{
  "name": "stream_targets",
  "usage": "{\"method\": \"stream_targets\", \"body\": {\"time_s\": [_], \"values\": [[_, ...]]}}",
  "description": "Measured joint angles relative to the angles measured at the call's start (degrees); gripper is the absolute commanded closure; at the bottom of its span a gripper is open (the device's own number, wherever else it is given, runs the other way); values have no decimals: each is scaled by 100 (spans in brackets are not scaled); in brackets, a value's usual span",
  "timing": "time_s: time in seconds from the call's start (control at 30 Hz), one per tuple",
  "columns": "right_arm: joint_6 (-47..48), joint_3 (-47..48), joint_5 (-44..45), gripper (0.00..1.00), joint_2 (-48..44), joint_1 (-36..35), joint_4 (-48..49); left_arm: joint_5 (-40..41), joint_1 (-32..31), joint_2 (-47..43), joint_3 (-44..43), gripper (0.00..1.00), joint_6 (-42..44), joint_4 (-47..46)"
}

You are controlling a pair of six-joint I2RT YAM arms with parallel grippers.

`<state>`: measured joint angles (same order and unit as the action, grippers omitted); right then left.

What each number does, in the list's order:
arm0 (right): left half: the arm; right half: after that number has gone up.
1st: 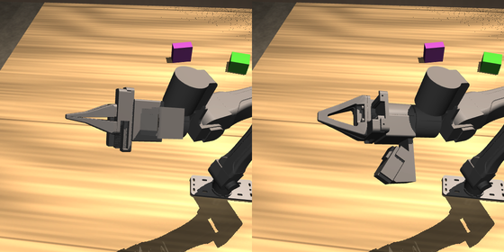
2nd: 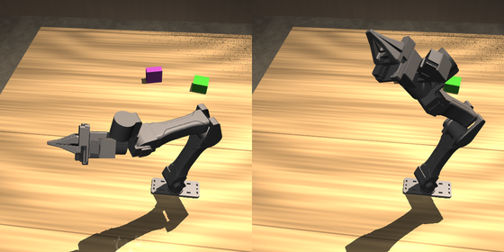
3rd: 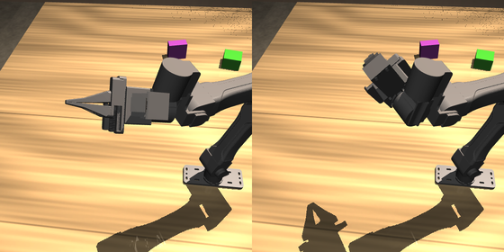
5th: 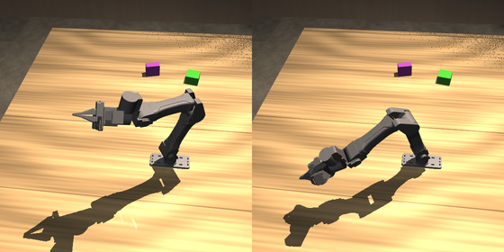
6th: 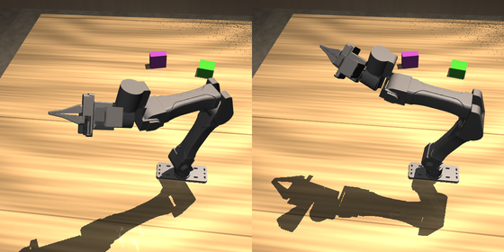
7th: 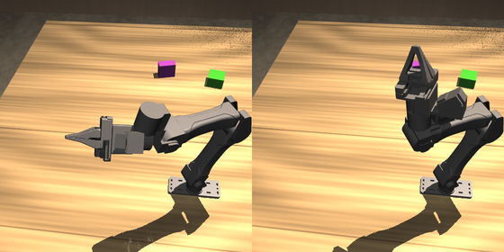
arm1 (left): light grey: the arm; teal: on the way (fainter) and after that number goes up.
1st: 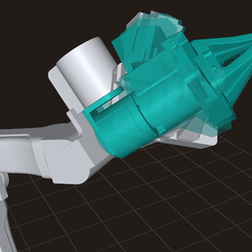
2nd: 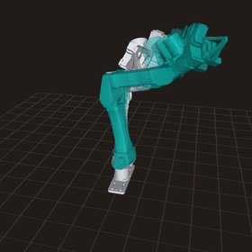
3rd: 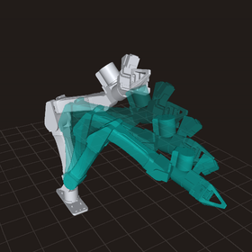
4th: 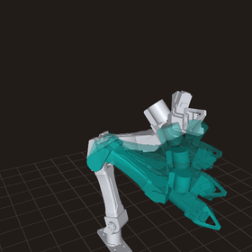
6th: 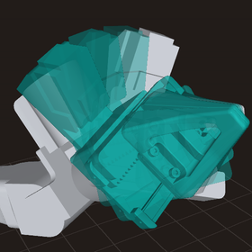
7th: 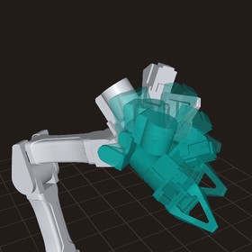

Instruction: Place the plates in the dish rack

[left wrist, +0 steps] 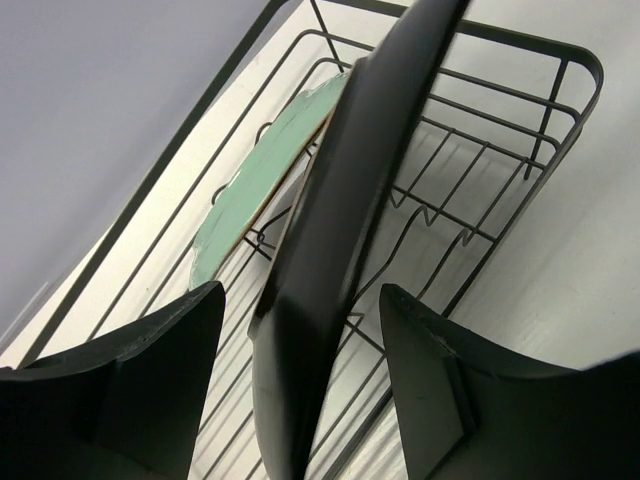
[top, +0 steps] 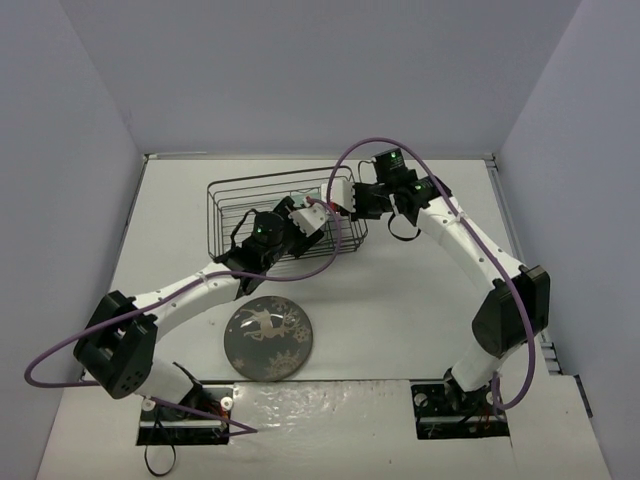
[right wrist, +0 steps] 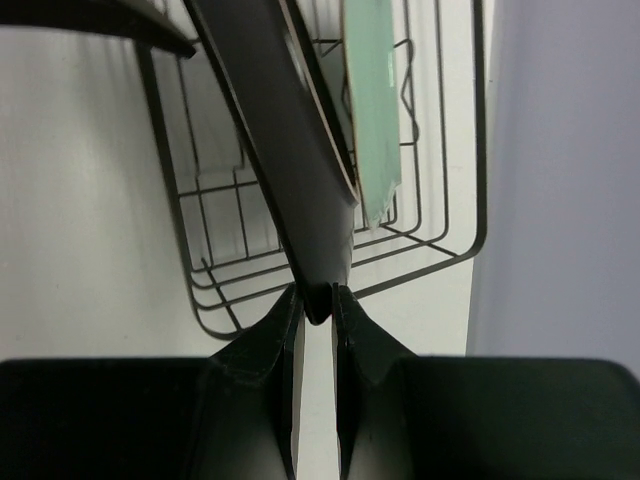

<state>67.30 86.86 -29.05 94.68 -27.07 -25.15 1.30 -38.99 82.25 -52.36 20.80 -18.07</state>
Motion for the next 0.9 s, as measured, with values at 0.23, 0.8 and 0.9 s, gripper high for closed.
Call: {"method": "stream_targets", "body": {"time_s": [0.23, 0.8, 0.9], "values": [[512, 202, 29, 100, 121, 19, -641, 97, 1, -19, 50, 30, -32, 249], [169, 137, -285, 100, 151, -70, -417, 776, 51, -49, -18, 10, -499, 163], [-39, 22, -404, 98, 132, -99, -139, 872, 58, -49, -91, 48, -507, 211]]}}
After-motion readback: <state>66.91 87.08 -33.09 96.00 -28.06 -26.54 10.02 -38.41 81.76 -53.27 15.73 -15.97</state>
